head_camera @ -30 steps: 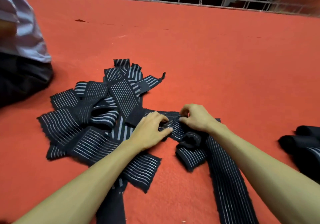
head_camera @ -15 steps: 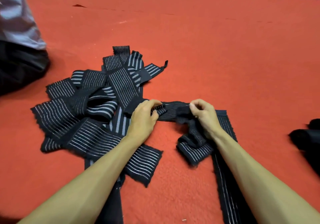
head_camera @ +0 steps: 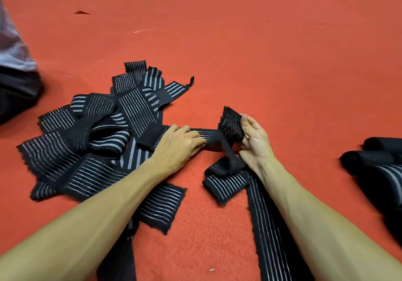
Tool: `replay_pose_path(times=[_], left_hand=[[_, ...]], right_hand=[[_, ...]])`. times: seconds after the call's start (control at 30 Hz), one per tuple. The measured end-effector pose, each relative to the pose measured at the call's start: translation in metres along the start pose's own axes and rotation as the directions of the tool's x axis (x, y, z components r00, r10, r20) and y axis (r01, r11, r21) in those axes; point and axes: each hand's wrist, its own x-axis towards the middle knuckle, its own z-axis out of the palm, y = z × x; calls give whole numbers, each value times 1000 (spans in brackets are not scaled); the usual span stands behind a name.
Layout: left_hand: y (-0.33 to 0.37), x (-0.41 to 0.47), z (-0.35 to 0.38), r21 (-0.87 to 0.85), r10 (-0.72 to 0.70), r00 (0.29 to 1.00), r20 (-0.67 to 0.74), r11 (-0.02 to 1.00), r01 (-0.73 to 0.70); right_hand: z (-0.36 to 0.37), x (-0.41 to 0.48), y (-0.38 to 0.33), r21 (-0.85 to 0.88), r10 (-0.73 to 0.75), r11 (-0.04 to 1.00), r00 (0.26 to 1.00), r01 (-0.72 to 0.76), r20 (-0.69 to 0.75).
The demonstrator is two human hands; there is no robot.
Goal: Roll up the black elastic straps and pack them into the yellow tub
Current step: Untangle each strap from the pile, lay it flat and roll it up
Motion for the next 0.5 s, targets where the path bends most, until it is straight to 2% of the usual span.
replay_pose_path(times=[0.13,0.27,0.33,0.43,0.5], left_hand=[[-14,-16,-21,67,39,999,-32,997,-37],[-36,-51,-40,116,105,993,45,987,-110],[-42,-66,-51,133,117,990,78,983,-126],[-36,-77,-68,132,37,974,224,989,-68],[-21,-76,-82,79,-118,915,385,992,94]], right_hand=[[8,-12,-16,-190,-38,981,998,46,48],[20,-24,-35,-238,0,971,998,15,64],[28,-34,-45,-336,12,942,996,18,85],[37,-52,-60,-457,43,888,981,49,191],[42,-69,-70,-648,81,753,962,112,260]])
